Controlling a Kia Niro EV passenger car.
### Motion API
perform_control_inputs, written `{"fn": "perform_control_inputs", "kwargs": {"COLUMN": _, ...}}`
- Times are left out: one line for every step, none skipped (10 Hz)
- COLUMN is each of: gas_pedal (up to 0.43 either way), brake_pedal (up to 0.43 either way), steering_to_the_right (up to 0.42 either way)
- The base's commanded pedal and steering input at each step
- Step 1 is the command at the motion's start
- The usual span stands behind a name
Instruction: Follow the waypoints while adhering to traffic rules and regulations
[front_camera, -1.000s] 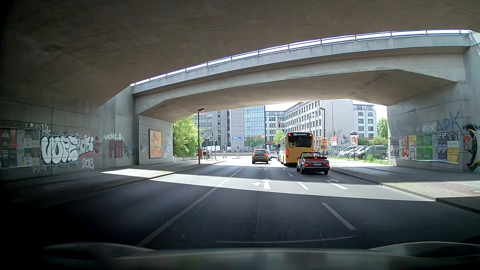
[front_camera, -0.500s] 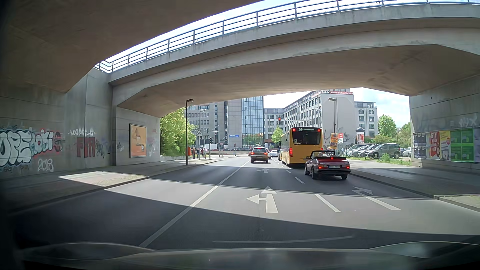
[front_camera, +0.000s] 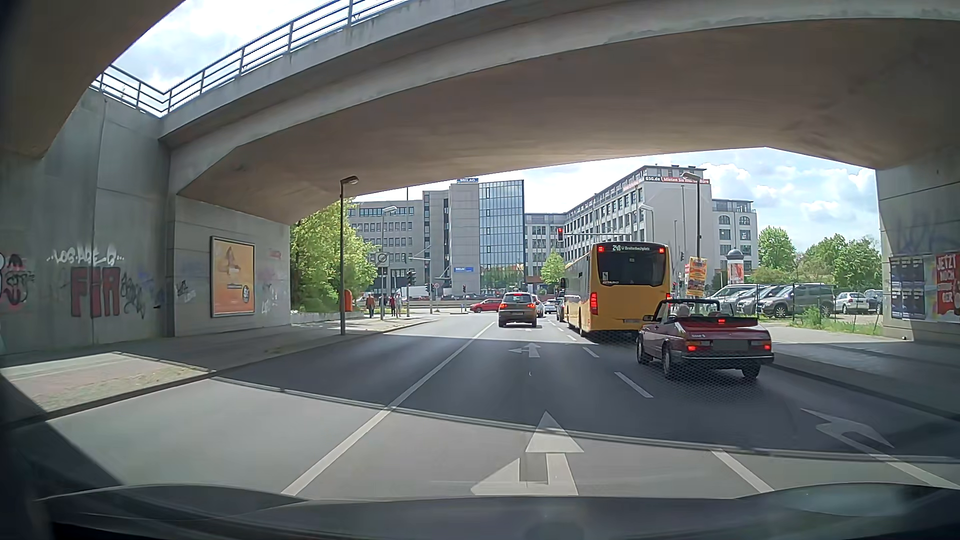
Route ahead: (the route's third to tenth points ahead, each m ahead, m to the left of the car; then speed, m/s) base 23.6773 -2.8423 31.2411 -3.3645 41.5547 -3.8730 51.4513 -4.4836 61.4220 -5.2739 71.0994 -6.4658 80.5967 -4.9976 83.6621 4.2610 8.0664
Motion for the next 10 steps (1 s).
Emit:
{"fn": "perform_control_inputs", "kwargs": {"gas_pedal": 0.0, "brake_pedal": 0.018, "steering_to_the_right": 0.006}}
{"fn": "perform_control_inputs", "kwargs": {"gas_pedal": 0.0, "brake_pedal": 0.018, "steering_to_the_right": 0.005}}
{"fn": "perform_control_inputs", "kwargs": {"gas_pedal": 0.0, "brake_pedal": 0.018, "steering_to_the_right": 0.005}}
{"fn": "perform_control_inputs", "kwargs": {"gas_pedal": 0.0, "brake_pedal": 0.018, "steering_to_the_right": 0.005}}
{"fn": "perform_control_inputs", "kwargs": {"gas_pedal": 0.0, "brake_pedal": 0.018, "steering_to_the_right": 0.004}}
{"fn": "perform_control_inputs", "kwargs": {"gas_pedal": 0.0, "brake_pedal": 0.018, "steering_to_the_right": 0.004}}
{"fn": "perform_control_inputs", "kwargs": {"gas_pedal": 0.0, "brake_pedal": 0.018, "steering_to_the_right": 0.004}}
{"fn": "perform_control_inputs", "kwargs": {"gas_pedal": 0.0, "brake_pedal": 0.018, "steering_to_the_right": 0.004}}
{"fn": "perform_control_inputs", "kwargs": {"gas_pedal": 0.0, "brake_pedal": 0.018, "steering_to_the_right": 0.005}}
{"fn": "perform_control_inputs", "kwargs": {"gas_pedal": 0.0, "brake_pedal": 0.018, "steering_to_the_right": 0.006}}
